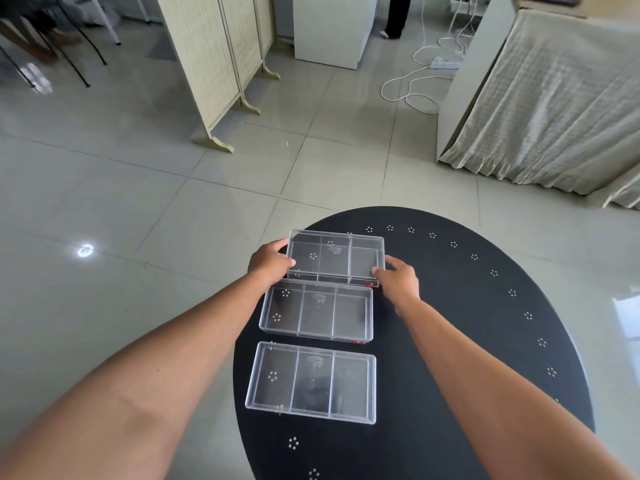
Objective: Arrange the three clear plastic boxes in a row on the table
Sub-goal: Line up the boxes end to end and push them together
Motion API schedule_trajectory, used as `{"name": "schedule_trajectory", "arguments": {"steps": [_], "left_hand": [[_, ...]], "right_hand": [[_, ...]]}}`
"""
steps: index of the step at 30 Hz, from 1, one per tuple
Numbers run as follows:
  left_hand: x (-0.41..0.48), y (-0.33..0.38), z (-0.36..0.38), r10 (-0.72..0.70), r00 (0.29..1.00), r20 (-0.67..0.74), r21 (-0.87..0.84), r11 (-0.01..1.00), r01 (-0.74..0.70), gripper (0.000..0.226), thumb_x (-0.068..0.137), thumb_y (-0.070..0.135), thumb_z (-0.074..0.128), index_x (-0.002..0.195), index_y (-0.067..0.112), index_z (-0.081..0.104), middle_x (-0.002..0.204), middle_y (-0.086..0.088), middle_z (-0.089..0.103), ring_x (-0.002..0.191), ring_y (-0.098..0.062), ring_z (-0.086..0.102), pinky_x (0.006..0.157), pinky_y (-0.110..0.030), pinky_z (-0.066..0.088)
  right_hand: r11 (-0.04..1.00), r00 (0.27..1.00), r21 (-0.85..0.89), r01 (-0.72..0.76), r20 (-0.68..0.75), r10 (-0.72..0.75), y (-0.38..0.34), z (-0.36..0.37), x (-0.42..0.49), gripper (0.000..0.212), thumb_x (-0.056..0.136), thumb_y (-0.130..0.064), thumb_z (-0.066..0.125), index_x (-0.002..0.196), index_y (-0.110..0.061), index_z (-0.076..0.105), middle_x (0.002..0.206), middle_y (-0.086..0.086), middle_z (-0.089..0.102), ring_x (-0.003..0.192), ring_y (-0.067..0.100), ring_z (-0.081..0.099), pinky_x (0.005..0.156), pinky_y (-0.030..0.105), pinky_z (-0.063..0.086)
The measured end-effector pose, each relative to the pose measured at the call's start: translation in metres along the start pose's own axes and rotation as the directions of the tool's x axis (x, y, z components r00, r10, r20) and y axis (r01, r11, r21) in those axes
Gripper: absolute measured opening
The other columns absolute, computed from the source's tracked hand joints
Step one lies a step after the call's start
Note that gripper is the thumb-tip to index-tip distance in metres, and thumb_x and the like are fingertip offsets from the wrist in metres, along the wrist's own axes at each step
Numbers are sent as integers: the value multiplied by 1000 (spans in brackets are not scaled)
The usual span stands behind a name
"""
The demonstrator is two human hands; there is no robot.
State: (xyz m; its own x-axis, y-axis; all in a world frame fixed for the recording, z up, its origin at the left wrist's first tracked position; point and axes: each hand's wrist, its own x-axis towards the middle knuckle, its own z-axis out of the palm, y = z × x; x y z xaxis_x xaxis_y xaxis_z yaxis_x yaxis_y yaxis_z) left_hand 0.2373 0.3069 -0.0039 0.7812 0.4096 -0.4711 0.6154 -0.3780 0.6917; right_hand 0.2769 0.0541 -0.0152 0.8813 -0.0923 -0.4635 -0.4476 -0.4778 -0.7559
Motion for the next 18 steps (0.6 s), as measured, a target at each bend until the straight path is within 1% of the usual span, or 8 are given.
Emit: {"name": "schedule_trajectory", "arguments": {"steps": [3, 7, 10, 12, 14, 16, 18], "left_hand": [[1, -1, 1, -2, 1000, -2, -2, 1000, 2, 62, 85, 14, 64, 143, 28, 49, 116, -3, 67, 113, -23, 62, 102, -33, 46], [2, -2, 3, -5, 1000, -5, -7, 1000, 5, 63, 85, 16, 64, 144, 30, 48, 120, -3, 67, 112, -22, 63, 101, -34, 47], [3, -2, 3, 1, 1000, -5, 9, 1000, -1, 62, 86, 17, 63, 144, 31, 48, 118, -2, 68, 111, -22, 63, 100, -32, 47], [3, 0, 4, 3, 1000, -10, 9, 1000, -3, 61, 87, 16, 62, 144, 30, 47, 114, 0, 68, 112, -22, 62, 95, -27, 44], [2, 0, 5, 1, 1000, -18, 11, 1000, 0, 61, 87, 16, 62, 145, 30, 47, 118, -2, 67, 113, -22, 62, 91, -25, 42], [2, 0, 5, -2, 1000, -21, 9, 1000, 2, 61, 88, 16, 62, 145, 29, 47, 125, -4, 65, 113, -23, 62, 91, -25, 42], [2, 0, 5, -3, 1000, -24, 9, 1000, 3, 61, 87, 16, 62, 145, 30, 47, 126, -4, 65, 112, -23, 62, 91, -26, 43]], "right_hand": [[1000, 1000, 0, 5, 2, -5, -1, 0, -2, 44, 87, -23, 60, 131, -27, 63, 108, -2, 74, 82, 18, 64, 73, 33, 55], [1000, 1000, 17, 2, 2, -2, -1, -2, -5, 44, 88, -22, 61, 133, -25, 62, 113, -2, 72, 91, 19, 65, 72, 28, 46], [1000, 1000, 20, 2, 0, -2, 0, -2, -6, 44, 89, -22, 61, 133, -24, 62, 112, -3, 73, 92, 18, 66, 66, 26, 44], [1000, 1000, 14, -2, -1, 2, 0, -1, -6, 44, 89, -22, 61, 133, -25, 62, 111, -3, 72, 90, 17, 66, 62, 25, 44], [1000, 1000, 22, -10, -4, 10, 0, -2, -7, 44, 89, -22, 61, 134, -25, 61, 106, -4, 71, 89, 17, 65, 67, 27, 44], [1000, 1000, 27, -14, -4, 14, 0, -2, -7, 44, 90, -22, 61, 134, -25, 61, 102, -4, 69, 89, 18, 64, 72, 28, 44], [1000, 1000, 17, -7, -1, 7, 0, -1, -7, 44, 90, -22, 61, 133, -24, 62, 102, -5, 69, 89, 18, 64, 72, 27, 44]]}}
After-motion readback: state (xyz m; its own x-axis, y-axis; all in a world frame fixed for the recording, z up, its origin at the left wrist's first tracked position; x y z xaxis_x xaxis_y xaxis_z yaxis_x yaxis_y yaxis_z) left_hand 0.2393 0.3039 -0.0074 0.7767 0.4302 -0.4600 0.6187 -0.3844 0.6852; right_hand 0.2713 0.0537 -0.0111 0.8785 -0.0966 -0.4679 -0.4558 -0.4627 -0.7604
